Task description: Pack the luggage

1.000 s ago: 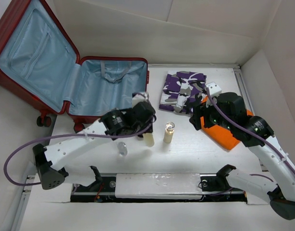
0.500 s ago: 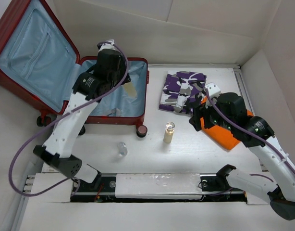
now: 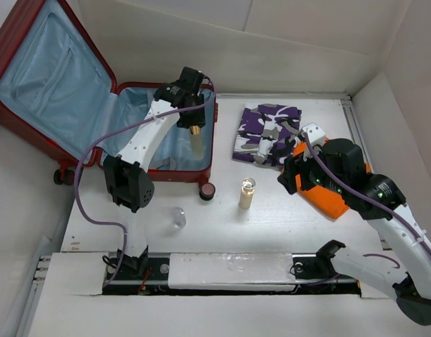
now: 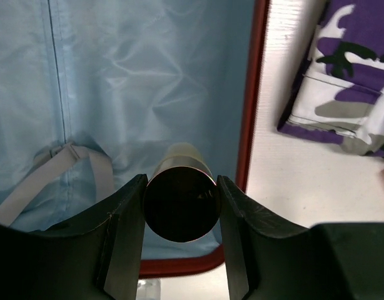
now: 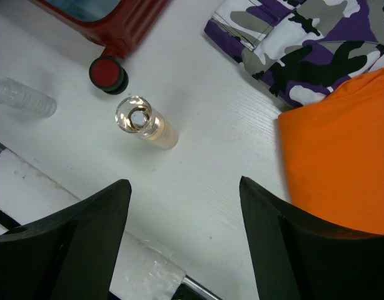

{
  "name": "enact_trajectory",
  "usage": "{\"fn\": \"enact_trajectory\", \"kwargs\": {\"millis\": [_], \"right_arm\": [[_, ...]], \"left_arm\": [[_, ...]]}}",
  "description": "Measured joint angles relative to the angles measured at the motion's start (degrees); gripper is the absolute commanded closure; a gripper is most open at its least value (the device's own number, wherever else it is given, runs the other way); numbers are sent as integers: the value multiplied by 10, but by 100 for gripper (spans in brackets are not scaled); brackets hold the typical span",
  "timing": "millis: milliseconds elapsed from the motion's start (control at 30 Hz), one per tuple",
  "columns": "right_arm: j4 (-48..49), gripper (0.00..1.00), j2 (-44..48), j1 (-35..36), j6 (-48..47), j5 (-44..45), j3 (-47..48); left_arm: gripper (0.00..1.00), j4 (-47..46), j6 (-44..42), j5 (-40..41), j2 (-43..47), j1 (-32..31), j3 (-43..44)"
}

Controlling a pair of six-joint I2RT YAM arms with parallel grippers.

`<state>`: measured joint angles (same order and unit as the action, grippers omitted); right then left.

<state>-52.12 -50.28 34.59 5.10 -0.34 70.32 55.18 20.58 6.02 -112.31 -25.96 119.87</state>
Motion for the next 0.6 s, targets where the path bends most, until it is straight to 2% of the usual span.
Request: {"fn": "enact_trajectory", "kwargs": {"millis": [200, 500, 600], "right_arm": [[-2, 24, 0, 5, 0, -2, 0], [-3, 24, -24, 7, 0, 0, 0], [-3, 24, -38, 7, 1, 3, 0]], "left_arm": [[96, -1, -12, -8, -52, 31, 33], [96, -45, -31, -23, -119, 43, 57], [85, -64, -33, -31, -130, 50, 65]]}}
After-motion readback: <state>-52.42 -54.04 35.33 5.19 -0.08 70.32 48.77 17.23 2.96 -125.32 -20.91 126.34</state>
